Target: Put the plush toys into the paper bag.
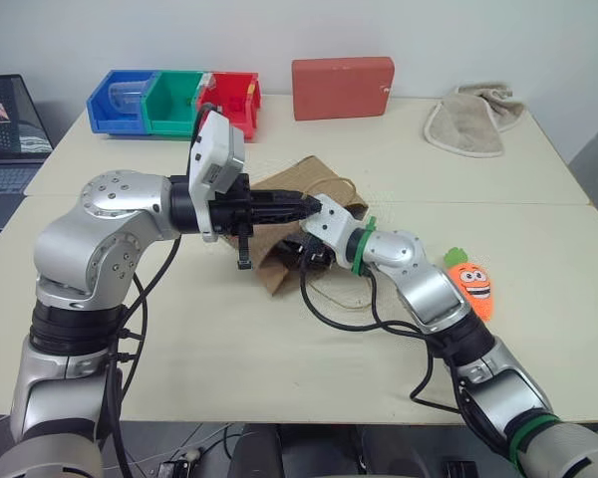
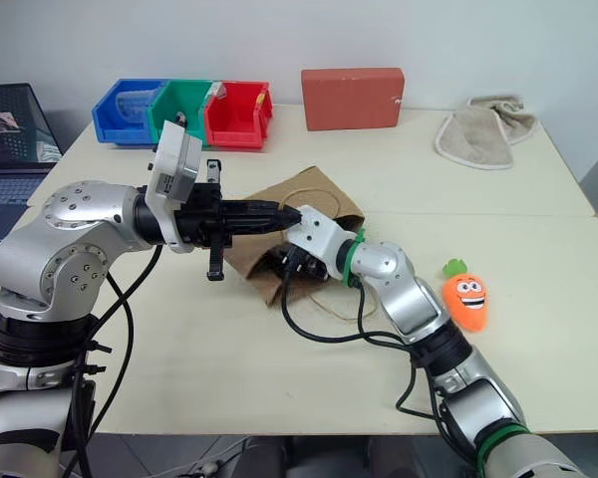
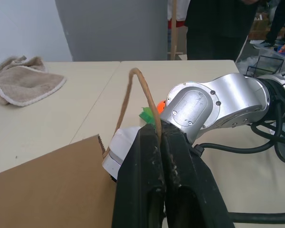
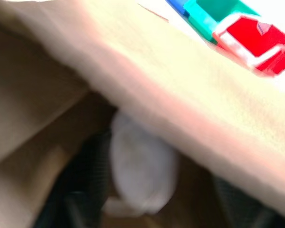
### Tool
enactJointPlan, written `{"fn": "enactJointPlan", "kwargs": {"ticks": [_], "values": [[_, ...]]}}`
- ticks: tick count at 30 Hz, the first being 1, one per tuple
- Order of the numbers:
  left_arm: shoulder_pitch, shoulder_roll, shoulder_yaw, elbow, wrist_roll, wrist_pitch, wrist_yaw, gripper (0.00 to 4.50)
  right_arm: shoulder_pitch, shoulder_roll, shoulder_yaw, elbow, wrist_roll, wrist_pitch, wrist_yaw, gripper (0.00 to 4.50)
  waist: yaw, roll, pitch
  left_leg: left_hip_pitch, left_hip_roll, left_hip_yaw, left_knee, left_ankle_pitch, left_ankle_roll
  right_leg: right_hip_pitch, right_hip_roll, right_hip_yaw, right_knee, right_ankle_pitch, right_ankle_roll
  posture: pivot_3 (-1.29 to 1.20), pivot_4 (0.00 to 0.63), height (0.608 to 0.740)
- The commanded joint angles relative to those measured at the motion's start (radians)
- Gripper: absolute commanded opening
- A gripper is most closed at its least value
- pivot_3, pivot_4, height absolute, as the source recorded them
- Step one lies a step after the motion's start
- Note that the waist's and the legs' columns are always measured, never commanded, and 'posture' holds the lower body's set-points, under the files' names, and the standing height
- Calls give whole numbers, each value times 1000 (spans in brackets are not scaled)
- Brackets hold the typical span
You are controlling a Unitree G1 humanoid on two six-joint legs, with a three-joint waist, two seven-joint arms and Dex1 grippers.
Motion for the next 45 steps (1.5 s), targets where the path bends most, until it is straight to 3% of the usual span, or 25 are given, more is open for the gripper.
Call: {"fn": "enactJointPlan", "kwargs": {"ticks": [1,6,12,15,19,22,28,32,39,42,45], "values": [[-4,-3,10,-18,-1,-19,3,0,20,-45,-11,-114,1,17,45,4477,1,0,0,0,0,0,0,0,0,0,0,0,0,0,0,0,150,740],[-4,-10,6,-11,7,-26,5,0,69,-159,-71,-304,89,93,159,4477,1,0,0,0,0,0,0,0,0,0,0,0,0,0,0,0,150,740],[4,-23,0,-13,17,-35,12,0,208,-460,-305,-557,327,161,403,4477,12,0,0,0,-1,0,0,0,0,1,-1,0,-2,0,0,0,150,740],[7,-23,1,-14,17,-36,13,0,257,-549,-366,-589,391,178,439,4477,8,0,0,0,-1,0,0,0,1,2,-1,0,-2,0,0,0,150,740],[15,-24,1,-11,18,-40,10,0,420,-756,-461,-545,335,188,468,4477,7,0,0,1,-1,1,1,0,1,2,-1,1,-2,0,0,0,150,740],[14,-23,-7,-7,26,-48,3,0,545,-889,-441,-428,205,32,467,4477,8,0,0,0,-1,2,2,0,1,2,-1,2,-3,0,0,0,150,740],[17,-21,-6,-8,30,-49,0,0,582,-916,-409,-297,96,-105,413,4477,-4,0,0,2,-1,4,2,0,1,2,-1,4,-2,0,0,0,150,740],[24,-14,-2,-18,28,-43,5,0,560,-879,-384,-249,68,-115,381,3620,-1,0,0,2,-1,4,2,0,1,3,0,4,-2,0,0,0,150,740],[25,-7,4,-20,23,-38,6,0,533,-869,-387,-217,53,-174,384,983,1,0,0,2,-1,3,2,0,1,3,-1,4,-2,0,1,0,150,740],[23,-7,6,-17,20,-36,6,0,519,-859,-401,-239,79,-177,399,101,1,0,0,2,-1,3,2,0,1,3,-1,4,-2,0,1,0,150,740],[14,-9,11,-11,16,-33,10,0,503,-834,-413,-319,152,-125,428,15,1,0,0,2,-1,3,2,0,1,3,0,4,-2,0,1,0,150,740]]}}
